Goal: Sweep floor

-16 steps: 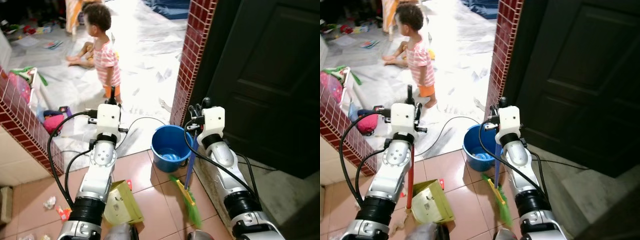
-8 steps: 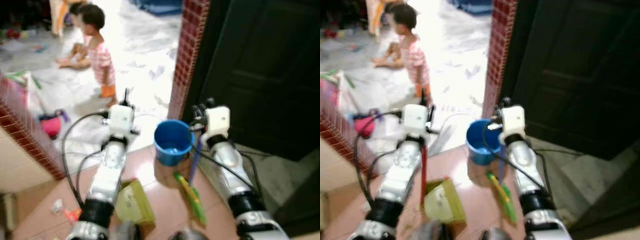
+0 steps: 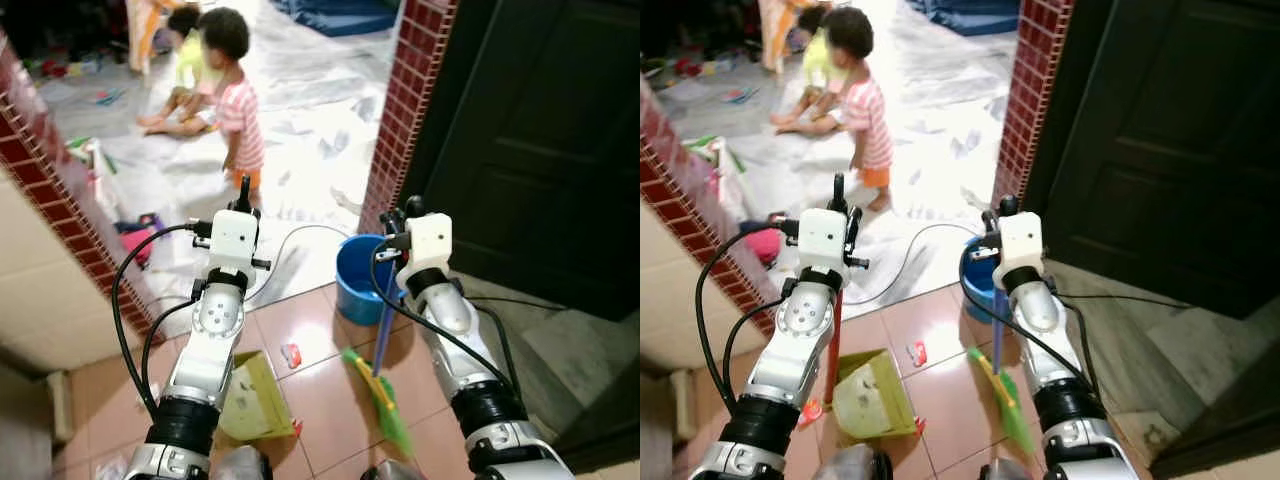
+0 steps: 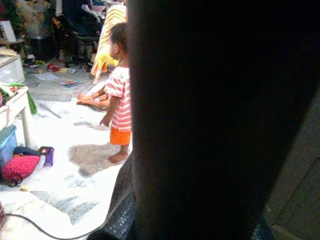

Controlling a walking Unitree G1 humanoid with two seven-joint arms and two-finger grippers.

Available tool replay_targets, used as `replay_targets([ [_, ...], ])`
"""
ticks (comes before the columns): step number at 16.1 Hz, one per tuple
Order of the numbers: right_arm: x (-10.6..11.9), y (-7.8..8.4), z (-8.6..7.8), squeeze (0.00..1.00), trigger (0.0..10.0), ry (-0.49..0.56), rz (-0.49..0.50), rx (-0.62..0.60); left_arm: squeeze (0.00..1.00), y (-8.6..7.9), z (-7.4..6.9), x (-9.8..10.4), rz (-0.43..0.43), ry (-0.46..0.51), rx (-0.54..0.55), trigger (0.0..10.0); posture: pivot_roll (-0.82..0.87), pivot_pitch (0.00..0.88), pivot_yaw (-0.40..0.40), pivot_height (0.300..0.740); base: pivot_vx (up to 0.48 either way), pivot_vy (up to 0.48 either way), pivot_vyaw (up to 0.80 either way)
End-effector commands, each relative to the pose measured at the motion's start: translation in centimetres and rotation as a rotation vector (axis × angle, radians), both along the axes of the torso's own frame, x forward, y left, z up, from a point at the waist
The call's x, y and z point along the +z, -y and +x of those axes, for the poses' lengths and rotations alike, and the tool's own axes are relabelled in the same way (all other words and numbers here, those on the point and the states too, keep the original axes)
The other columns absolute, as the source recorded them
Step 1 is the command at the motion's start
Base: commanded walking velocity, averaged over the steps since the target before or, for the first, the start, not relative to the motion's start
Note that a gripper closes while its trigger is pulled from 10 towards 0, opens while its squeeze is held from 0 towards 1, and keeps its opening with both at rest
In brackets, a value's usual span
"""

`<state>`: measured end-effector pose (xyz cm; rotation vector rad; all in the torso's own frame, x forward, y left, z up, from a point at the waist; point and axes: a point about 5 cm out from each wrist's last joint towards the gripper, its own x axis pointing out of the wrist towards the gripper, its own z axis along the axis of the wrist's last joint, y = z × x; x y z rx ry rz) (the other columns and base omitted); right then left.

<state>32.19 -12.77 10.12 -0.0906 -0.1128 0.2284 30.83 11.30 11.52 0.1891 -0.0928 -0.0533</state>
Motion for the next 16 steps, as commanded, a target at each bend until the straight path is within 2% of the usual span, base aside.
replay_targets([
  [1,0.66,0.19,0.26,0.00,10.0,0.032,-0.002,-0.012,0.00,0.67,0.20,1.50,-0.023,0.059,-0.032,10.0,0.00,0.000,-0.003,0.740,-0.326,0.000,0.00],
  [16,0.75,0.26,0.53,0.00,10.0,0.037,-0.003,-0.020,0.00,0.82,0.37,1.70,-0.031,0.059,-0.038,10.0,-0.01,0.000,-0.003,0.740,-0.334,0.000,0.00],
])
